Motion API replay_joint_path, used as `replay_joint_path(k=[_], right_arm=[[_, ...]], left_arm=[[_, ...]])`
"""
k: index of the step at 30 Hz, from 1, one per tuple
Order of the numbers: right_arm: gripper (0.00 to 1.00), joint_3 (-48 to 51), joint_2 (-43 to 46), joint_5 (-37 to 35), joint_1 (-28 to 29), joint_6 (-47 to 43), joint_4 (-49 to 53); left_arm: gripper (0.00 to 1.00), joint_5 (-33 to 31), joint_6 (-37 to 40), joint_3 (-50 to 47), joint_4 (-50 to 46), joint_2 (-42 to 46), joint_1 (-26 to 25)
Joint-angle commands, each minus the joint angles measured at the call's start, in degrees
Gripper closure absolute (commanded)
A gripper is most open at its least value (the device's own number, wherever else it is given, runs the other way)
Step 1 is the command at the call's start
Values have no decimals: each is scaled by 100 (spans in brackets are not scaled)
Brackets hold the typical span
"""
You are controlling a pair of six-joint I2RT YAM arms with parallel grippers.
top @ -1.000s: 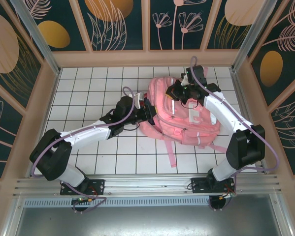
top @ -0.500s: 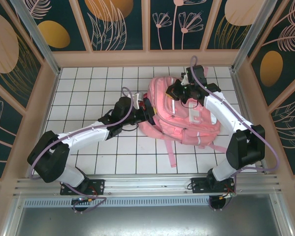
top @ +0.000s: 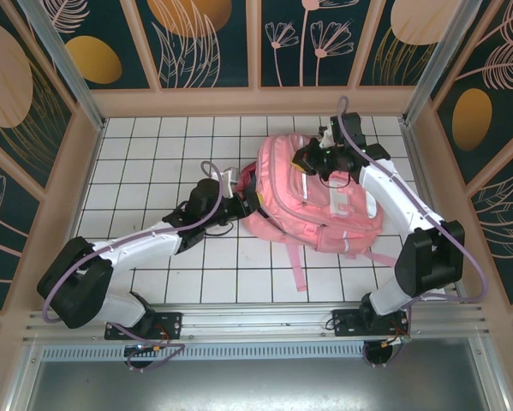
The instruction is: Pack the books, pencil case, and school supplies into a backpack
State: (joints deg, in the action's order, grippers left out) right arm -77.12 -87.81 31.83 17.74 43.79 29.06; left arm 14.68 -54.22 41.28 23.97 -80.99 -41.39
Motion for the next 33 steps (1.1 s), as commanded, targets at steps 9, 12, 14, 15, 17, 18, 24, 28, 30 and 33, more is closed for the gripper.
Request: replay_joint_path(k=[9,12,14,15,17,18,24,28,30,33], right_arm=[[100,-462,584,146,-446,48,-445],[100,-510,603,225,-463,59,-438],[100,-560,626,251,-490,59,-410],[100,-572,634,268,-499,48,-402],[100,-593,656,279,-535,59,-386],[100,-593,659,288,-547,58,-383],[100,-576,637,418,-609,137,-480],[100,-572,604,508,-632,191,-536],[100,-511,575,483,-603,251,-615],[100,-323,467,311,-512,363,-788]], left_arm=[[98,176,66,-287,118,-280,58],[98,165,86,-270,100,-385,155],[98,143,90,-291,84,-460,225],[98,147,89,-304,105,-499,250],[98,158,100,-336,117,-598,254],[98,158,109,-338,122,-640,254],[98,89,172,-410,101,-867,316],[94,88,218,-427,51,-894,418],[88,259,244,-382,90,-862,429],[71,406,416,-184,-208,-585,427]])
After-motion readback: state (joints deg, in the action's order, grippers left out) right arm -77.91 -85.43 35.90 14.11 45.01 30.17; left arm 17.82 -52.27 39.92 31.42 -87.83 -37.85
